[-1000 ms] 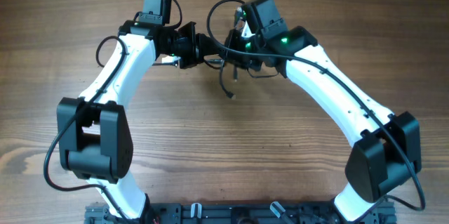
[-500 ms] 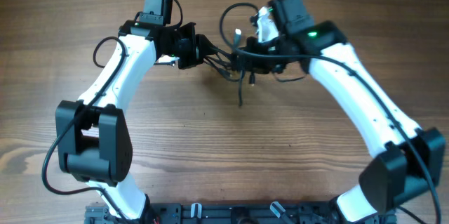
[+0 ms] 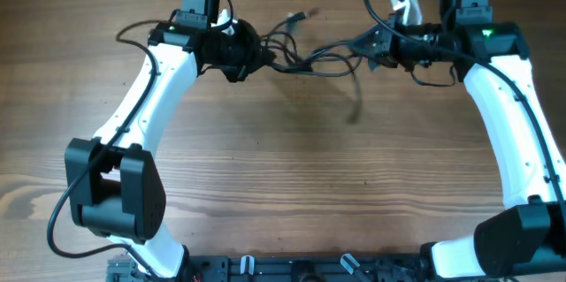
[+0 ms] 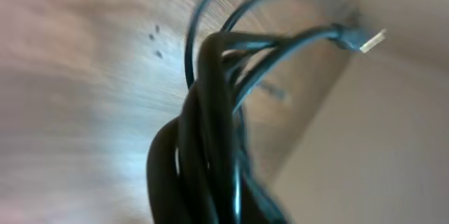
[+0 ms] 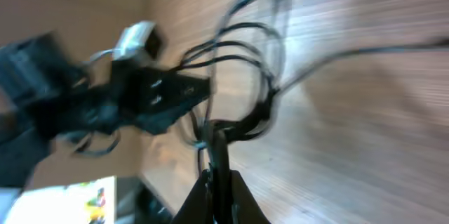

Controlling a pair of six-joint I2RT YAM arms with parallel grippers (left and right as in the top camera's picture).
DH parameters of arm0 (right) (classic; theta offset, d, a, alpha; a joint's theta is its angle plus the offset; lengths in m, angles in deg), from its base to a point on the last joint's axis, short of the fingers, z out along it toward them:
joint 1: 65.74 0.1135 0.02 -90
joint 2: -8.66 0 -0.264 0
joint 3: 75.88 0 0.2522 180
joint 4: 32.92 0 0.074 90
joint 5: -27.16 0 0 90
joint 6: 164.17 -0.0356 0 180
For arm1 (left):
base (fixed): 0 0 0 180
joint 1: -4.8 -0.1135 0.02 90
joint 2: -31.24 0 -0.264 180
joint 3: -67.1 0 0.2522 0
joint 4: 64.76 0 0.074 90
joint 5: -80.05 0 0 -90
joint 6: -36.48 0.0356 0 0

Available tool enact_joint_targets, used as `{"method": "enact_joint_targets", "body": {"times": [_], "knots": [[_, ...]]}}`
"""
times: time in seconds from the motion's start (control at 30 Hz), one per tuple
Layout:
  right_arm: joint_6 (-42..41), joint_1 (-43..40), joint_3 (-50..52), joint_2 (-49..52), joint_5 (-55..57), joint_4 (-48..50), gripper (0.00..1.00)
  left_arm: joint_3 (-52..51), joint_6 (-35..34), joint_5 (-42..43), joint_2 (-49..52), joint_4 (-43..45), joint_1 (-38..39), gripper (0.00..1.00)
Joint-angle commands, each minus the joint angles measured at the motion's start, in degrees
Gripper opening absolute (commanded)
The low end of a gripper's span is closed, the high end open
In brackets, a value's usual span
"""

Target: Untangle cables

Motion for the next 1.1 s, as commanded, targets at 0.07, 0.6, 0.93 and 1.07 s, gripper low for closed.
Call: {"method": "enact_joint_targets", "body": {"times": [0.07,0.6,0.93,1.07], "knots": [[-4.0,-3.0,-1.2,-4.2,38.9,-3.2,0.04,-1.0,25.1,-12.4,1.4,-2.7,-3.3,0.04],[16.9,0.1,-1.2,-4.2,-5.6,-4.1,0.33,-1.0,18.5,-12.6,1.4,-2.4,-3.2,0.04],[3.5,11.3,-1.2,-0.5,14.0,-3.7,0.50,-1.0,-10.4,-12.2,1.4,-2.4,-3.3,0.04],[5.6,15.1,-1.2,3.1,17.5,-3.5,0.54,-1.0,-20.3,-9.9,1.4,-2.2,-3.2,0.04]]}}
